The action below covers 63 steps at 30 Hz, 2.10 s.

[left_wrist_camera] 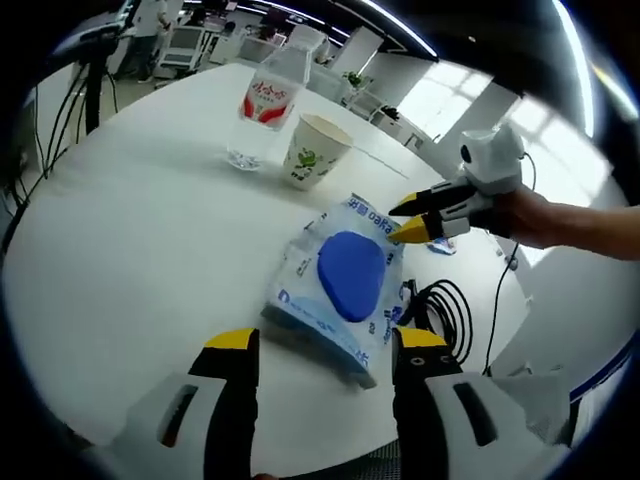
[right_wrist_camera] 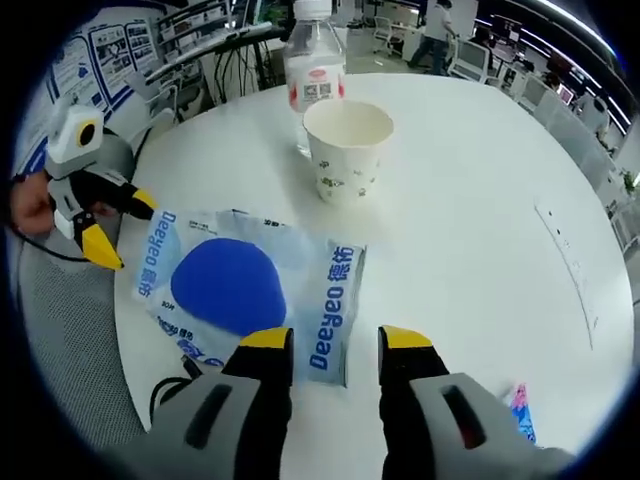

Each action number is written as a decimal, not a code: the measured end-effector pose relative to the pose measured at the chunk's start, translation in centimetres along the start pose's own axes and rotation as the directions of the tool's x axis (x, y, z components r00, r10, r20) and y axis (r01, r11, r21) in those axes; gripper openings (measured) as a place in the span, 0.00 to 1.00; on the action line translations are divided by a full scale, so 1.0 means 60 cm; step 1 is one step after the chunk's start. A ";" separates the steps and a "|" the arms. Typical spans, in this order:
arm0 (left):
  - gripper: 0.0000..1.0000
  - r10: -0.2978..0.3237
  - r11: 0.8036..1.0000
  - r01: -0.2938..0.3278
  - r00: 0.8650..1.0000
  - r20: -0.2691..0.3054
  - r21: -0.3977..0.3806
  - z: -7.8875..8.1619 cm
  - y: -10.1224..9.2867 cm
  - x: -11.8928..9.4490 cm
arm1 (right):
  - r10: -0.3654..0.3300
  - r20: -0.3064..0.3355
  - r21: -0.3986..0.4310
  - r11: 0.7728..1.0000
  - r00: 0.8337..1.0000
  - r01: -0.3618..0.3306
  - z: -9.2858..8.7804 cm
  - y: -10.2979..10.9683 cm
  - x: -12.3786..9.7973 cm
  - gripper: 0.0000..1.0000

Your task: Arrange the tabletop items into an orderly group along one side of the table until the central work area is clear of visible clutter.

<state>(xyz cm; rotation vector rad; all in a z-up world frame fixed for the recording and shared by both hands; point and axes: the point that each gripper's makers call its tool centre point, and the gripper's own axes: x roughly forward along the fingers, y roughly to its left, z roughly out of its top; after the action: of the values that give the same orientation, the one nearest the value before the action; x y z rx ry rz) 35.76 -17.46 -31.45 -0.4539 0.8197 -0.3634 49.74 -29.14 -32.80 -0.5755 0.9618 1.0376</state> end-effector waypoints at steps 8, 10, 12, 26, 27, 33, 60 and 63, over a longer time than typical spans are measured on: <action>0.50 -0.026 0.999 0.027 0.999 -0.033 0.024 -0.006 -0.010 0.023 | 0.005 -0.016 0.000 1.000 1.000 -0.005 -0.013 -0.001 0.013 0.23; 0.48 -0.015 0.998 0.017 0.999 -0.035 0.061 -0.001 -0.011 0.030 | 0.000 -0.013 0.004 1.000 1.000 0.000 -0.016 -0.002 0.011 0.21; 0.49 -0.020 0.998 0.022 0.999 -0.032 0.062 0.000 -0.018 0.032 | 0.004 -0.002 0.031 1.000 1.000 -0.004 -0.019 -0.001 0.010 0.17; 0.36 -0.003 0.990 0.009 0.999 -0.047 0.138 0.008 -0.011 0.045 | -0.013 0.044 0.069 0.998 0.999 0.010 -0.024 0.011 -0.012 0.00; 0.34 -0.004 0.987 0.012 0.999 -0.050 0.160 0.009 -0.010 0.047 | -0.014 0.048 0.070 0.997 0.999 0.011 -0.023 0.014 -0.012 0.00; 0.19 0.029 0.988 -0.021 0.998 -0.051 0.152 0.011 0.007 0.045 | -0.032 0.073 0.121 0.992 0.997 0.023 -0.016 0.021 -0.013 0.00; 0.03 0.061 0.978 -0.063 0.998 0.015 0.198 0.067 -0.019 0.020 | -0.115 0.164 0.173 0.981 0.980 0.086 -0.029 0.025 -0.070 0.00; 0.03 0.065 0.975 -0.067 0.998 0.017 0.210 0.072 -0.024 0.013 | -0.117 0.182 0.179 0.980 0.976 0.084 -0.029 0.027 -0.077 0.00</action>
<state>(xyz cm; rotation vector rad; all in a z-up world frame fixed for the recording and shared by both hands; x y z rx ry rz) 39.37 -17.98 -28.61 -0.2298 0.7752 -0.3818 46.76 -31.90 -29.55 -0.3710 0.8322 0.8926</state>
